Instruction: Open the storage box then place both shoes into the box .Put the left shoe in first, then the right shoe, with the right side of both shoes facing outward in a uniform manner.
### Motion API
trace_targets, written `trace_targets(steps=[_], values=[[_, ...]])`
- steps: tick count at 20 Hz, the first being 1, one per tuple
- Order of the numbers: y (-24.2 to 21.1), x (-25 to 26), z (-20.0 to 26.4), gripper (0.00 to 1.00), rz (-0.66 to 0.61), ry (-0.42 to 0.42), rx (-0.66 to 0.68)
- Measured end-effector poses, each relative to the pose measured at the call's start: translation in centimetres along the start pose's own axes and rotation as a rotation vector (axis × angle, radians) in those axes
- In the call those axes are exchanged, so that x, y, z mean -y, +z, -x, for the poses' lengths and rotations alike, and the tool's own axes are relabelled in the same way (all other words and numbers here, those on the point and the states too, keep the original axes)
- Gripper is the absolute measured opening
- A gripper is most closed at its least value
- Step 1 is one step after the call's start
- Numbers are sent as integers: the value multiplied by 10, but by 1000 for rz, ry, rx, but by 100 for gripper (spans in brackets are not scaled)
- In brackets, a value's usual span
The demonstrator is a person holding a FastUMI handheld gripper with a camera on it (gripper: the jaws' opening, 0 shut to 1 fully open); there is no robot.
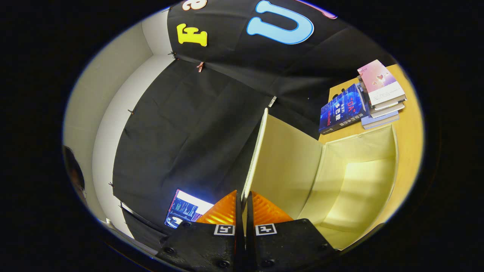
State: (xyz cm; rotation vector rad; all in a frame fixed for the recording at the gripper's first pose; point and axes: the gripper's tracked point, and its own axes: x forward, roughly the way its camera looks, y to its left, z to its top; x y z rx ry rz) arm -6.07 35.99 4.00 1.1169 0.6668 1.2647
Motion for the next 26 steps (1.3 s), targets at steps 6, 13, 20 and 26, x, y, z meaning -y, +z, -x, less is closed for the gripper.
trace_targets(steps=[6,13,20,26], values=[[-9,-8,-33,5,-15,9,-16],[-22,-1,-63,15,3,-19,-49],[-27,10,-70,77,12,-45,-67],[-15,17,-54,96,53,-98,-19]])
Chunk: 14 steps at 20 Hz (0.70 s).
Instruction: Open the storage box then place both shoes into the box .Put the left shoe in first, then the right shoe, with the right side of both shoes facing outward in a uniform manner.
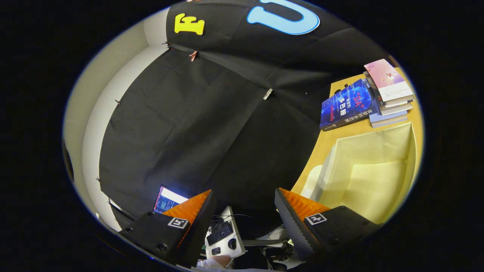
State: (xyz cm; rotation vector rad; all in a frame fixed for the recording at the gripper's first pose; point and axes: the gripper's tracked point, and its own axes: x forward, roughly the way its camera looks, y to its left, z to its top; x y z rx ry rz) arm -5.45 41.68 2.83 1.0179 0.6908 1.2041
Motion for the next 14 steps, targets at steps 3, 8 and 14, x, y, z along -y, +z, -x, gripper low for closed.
trace_targets(steps=[3,8,14], values=[[1,9,19,96,36,-55,14],[6,33,62,96,104,-183,55],[-7,87,131,97,161,-409,52]])
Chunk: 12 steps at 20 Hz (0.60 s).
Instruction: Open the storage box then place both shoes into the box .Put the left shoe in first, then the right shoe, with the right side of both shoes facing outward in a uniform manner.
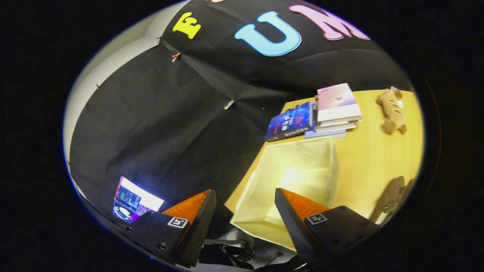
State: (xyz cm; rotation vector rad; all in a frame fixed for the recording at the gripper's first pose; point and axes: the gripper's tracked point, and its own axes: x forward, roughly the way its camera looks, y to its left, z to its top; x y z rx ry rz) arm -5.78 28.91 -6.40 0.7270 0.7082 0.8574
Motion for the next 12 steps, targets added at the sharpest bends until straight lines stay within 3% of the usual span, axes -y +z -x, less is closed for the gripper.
trace_targets(steps=[8,12], values=[[-41,156,60,96,78,-445,-54],[-73,219,98,96,99,-600,-117]])
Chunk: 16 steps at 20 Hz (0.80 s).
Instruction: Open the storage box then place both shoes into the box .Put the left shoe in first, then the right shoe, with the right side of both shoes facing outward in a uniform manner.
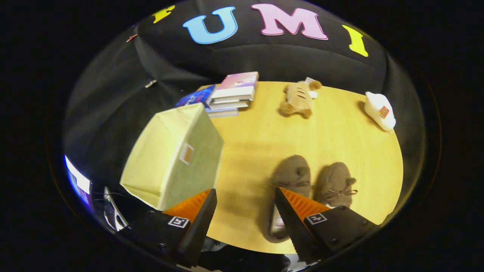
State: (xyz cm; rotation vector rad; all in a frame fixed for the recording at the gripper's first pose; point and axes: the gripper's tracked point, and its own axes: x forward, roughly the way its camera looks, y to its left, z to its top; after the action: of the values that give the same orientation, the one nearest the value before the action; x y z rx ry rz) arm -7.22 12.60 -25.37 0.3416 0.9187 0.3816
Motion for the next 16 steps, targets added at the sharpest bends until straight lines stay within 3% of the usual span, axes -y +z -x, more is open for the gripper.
trace_targets(steps=[7,12,16], values=[[-35,59,-19,90,16,-111,-44],[-45,77,-46,85,26,-127,-72],[-43,87,-62,74,6,-150,-71]])
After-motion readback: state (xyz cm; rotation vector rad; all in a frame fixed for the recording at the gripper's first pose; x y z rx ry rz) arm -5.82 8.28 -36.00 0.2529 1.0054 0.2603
